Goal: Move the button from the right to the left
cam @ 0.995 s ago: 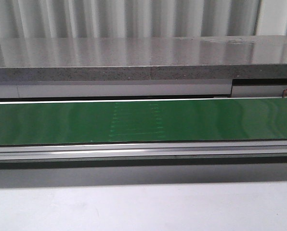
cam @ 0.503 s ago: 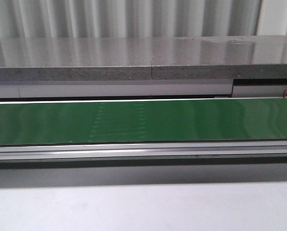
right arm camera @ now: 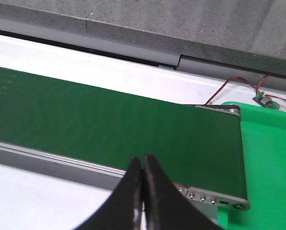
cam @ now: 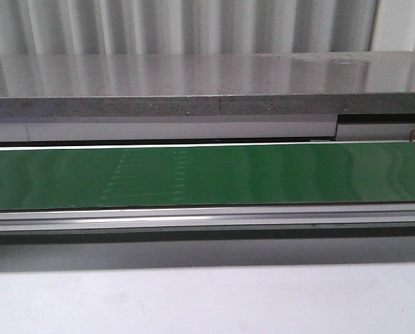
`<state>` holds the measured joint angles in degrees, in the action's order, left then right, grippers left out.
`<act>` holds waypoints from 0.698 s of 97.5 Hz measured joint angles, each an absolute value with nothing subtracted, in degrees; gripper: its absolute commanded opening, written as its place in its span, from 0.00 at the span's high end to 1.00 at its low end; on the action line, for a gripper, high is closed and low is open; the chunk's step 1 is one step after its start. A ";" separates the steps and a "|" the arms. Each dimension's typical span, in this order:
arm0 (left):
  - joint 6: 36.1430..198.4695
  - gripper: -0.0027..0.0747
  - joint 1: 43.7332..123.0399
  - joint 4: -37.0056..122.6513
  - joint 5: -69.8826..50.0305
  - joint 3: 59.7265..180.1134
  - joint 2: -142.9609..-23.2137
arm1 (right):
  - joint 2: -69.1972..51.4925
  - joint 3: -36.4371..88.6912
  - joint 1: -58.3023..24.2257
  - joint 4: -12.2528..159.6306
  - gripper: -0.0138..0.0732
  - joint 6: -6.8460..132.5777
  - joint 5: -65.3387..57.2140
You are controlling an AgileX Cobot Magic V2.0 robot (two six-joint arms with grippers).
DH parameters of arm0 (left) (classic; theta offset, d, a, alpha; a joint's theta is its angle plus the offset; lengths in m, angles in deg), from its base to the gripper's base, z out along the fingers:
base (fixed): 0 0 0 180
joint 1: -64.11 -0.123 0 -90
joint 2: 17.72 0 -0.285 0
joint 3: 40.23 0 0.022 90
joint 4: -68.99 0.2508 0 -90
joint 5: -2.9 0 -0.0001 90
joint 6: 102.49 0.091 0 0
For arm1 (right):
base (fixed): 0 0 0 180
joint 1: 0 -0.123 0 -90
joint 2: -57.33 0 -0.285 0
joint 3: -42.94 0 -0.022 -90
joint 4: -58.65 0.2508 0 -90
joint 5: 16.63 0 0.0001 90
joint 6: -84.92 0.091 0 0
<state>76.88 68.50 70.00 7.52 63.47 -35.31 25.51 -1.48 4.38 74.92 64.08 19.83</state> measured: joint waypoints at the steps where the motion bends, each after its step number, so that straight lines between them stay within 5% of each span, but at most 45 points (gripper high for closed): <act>1: 76.46 0.99 68.39 70.30 7.56 63.28 -34.67 | 25.51 -1.48 4.38 74.92 0.92 64.08 19.83; 68: 74.34 0.99 68.29 72.26 1.84 62.67 -25.27 | 25.51 -1.48 4.38 74.92 0.92 64.08 19.83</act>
